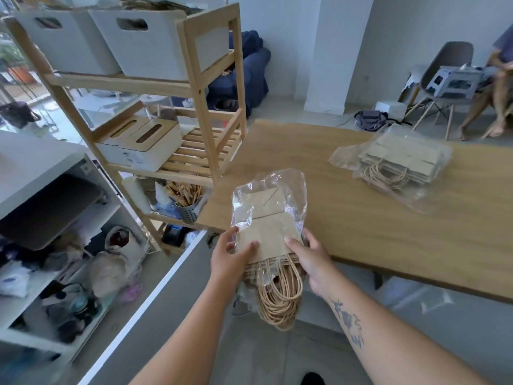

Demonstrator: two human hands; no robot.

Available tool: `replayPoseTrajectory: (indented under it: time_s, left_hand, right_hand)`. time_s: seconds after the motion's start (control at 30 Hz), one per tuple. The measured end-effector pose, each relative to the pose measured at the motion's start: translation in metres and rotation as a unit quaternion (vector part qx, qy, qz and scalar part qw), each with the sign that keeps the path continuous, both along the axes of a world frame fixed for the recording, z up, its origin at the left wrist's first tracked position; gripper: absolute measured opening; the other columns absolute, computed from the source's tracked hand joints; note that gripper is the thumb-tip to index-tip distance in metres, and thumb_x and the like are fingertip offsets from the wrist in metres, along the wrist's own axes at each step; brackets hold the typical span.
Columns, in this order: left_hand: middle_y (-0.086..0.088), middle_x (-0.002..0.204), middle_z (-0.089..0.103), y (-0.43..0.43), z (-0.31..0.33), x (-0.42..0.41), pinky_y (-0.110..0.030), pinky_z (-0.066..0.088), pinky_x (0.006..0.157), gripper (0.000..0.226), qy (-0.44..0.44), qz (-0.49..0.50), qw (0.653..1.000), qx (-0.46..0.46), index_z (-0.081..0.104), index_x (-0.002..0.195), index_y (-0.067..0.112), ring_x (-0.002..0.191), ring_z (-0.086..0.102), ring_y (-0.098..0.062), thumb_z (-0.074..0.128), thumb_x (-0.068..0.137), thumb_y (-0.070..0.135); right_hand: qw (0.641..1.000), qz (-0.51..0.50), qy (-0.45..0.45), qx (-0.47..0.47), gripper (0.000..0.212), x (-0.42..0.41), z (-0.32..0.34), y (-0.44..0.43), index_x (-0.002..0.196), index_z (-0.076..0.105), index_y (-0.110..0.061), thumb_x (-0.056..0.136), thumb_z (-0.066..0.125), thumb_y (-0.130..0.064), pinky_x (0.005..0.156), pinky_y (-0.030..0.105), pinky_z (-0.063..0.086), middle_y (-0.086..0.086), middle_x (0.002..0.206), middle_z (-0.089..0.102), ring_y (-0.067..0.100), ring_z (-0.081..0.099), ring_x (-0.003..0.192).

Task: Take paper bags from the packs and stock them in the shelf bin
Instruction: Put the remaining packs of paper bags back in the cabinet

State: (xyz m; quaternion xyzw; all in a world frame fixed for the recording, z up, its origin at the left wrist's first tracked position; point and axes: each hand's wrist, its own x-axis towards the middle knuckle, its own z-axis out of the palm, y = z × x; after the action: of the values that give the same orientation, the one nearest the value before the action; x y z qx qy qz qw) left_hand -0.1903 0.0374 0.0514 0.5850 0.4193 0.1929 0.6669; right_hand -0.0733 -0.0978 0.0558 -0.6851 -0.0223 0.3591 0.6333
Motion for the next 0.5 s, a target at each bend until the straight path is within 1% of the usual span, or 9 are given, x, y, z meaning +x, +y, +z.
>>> replayPoseTrajectory:
  time_s: [0.07,0.13,0.2,0.27,0.3,0.37,0.4,0.43,0.5]
  left_hand:
    - [-0.002,0.116,0.058,-0.003,-0.005,-0.031,-0.021,0.055,0.059,0.063,0.003,-0.002,1.000,-0.006,0.054,0.131,0.038,0.099,0.066,-0.020,0.084,0.076,0.031]
    - [-0.001,0.116,0.058,-0.007,-0.011,-0.064,-0.020,0.055,0.056,0.062,0.006,-0.001,1.000,-0.012,0.055,0.129,0.039,0.095,0.068,-0.019,0.085,0.076,0.031]
    - [-0.001,0.117,0.058,-0.011,-0.023,-0.096,-0.027,0.059,0.064,0.062,0.019,0.000,1.000,-0.016,0.055,0.128,0.041,0.097,0.068,-0.020,0.085,0.074,0.034]
    - [-0.001,0.120,0.057,-0.018,-0.038,-0.125,-0.034,0.061,0.074,0.063,0.029,-0.003,0.999,-0.027,0.055,0.128,0.043,0.099,0.068,-0.022,0.086,0.073,0.034]
    - [-0.001,0.120,0.056,-0.023,-0.046,-0.137,-0.033,0.060,0.074,0.063,0.033,-0.006,0.999,-0.034,0.055,0.129,0.042,0.099,0.067,-0.022,0.085,0.074,0.033]
    - [0.000,0.119,0.055,-0.035,-0.062,-0.158,-0.023,0.055,0.069,0.060,0.054,-0.015,0.998,-0.039,0.056,0.128,0.040,0.100,0.064,-0.016,0.084,0.076,0.031]
    - [0.000,0.118,0.054,-0.042,-0.070,-0.166,-0.022,0.052,0.069,0.059,0.065,-0.016,0.997,-0.045,0.055,0.127,0.041,0.100,0.062,-0.014,0.084,0.076,0.031]
    - [-0.001,0.118,0.054,-0.047,-0.079,-0.170,-0.025,0.053,0.073,0.058,0.075,-0.014,0.996,-0.055,0.055,0.125,0.043,0.101,0.062,-0.015,0.084,0.076,0.032]
    - [-0.002,0.120,0.055,-0.054,-0.089,-0.170,-0.037,0.057,0.086,0.058,0.087,-0.008,0.994,-0.072,0.055,0.121,0.049,0.106,0.063,-0.021,0.086,0.073,0.037]
  right_hand:
    - [1.000,-0.007,0.002,0.013,0.065,-0.031,-0.010,-0.004,0.143,0.044,-0.029,0.086,0.074,-0.030,0.089,0.038,0.055,0.001,0.129,0.064,0.018,0.067,0.105]
    - [1.000,-0.011,0.008,0.025,0.055,-0.063,-0.021,-0.007,0.136,0.051,-0.029,0.086,0.075,-0.026,0.091,0.036,0.055,-0.002,0.122,0.069,0.016,0.069,0.103]
    - [1.000,-0.012,0.013,0.023,0.047,-0.095,-0.029,-0.011,0.127,0.053,-0.034,0.087,0.074,-0.023,0.093,0.034,0.054,-0.006,0.116,0.070,0.014,0.069,0.102]
    - [1.000,-0.008,0.023,0.004,0.046,-0.123,-0.043,-0.018,0.127,0.053,-0.038,0.087,0.074,-0.026,0.096,0.038,0.052,-0.009,0.116,0.069,0.014,0.067,0.104]
    - [0.999,-0.002,0.032,-0.006,0.047,-0.135,-0.052,-0.023,0.129,0.054,-0.037,0.087,0.074,-0.027,0.097,0.039,0.052,-0.009,0.117,0.068,0.014,0.067,0.105]
    - [0.998,0.004,0.054,-0.035,0.053,-0.153,-0.070,-0.033,0.135,0.052,-0.037,0.087,0.073,-0.029,0.099,0.042,0.051,-0.007,0.121,0.068,0.017,0.066,0.107]
    - [0.996,0.003,0.072,-0.049,0.055,-0.159,-0.078,-0.039,0.136,0.051,-0.036,0.087,0.073,-0.029,0.099,0.044,0.051,-0.007,0.122,0.068,0.018,0.067,0.107]
    - [0.994,0.000,0.090,-0.055,0.055,-0.162,-0.087,-0.043,0.137,0.050,-0.035,0.087,0.073,-0.027,0.098,0.046,0.052,-0.006,0.120,0.069,0.019,0.068,0.106]
    - [0.991,-0.015,0.114,-0.069,0.053,-0.163,-0.100,-0.048,0.136,0.052,-0.031,0.088,0.072,-0.023,0.092,0.048,0.055,-0.003,0.116,0.071,0.022,0.071,0.101]
